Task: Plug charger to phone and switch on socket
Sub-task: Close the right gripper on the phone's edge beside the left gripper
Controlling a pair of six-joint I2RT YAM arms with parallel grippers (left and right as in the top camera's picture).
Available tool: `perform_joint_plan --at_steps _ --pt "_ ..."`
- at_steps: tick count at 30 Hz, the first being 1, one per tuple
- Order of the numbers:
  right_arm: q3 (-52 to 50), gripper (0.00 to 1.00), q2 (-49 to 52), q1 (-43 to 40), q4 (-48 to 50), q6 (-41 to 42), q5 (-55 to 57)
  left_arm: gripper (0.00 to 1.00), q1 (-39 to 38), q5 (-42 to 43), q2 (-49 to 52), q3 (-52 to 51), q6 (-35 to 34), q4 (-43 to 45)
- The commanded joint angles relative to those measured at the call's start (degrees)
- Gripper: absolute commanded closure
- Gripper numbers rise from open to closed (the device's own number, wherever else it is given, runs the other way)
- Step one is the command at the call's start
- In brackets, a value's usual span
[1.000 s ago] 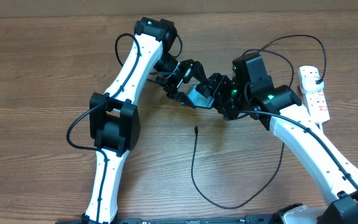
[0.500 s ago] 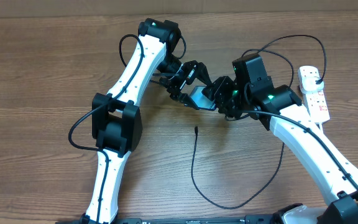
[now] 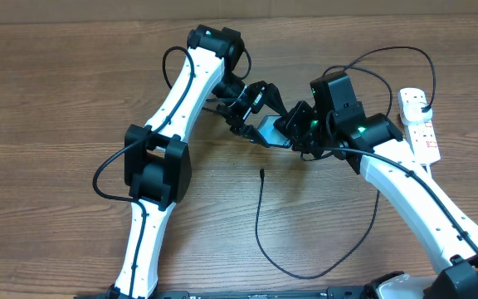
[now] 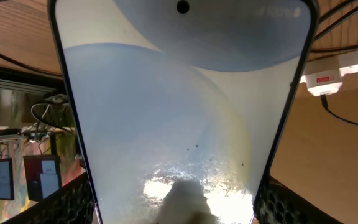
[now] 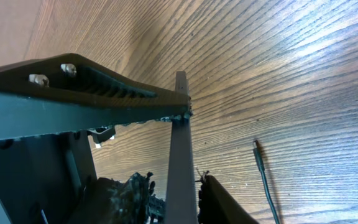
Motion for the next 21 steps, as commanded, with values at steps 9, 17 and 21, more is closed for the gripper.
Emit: perform_joint_plan --at_steps 9,17,21 --pt "0.3 0.83 0.2 0.3 0.2 -0.2 1.2 0.96 -0.3 2.7 0.3 1.7 -0.1 0.1" --pt "0.3 0.86 0.2 0.3 0.2 -0.2 1.2 0.96 -0.3 2.3 0.3 1.7 0.2 0.5" --pt "0.3 0.89 0.2 0.3 0.2 -0.2 1.2 0.96 -0.3 1.8 0.3 1.7 0.5 0.5"
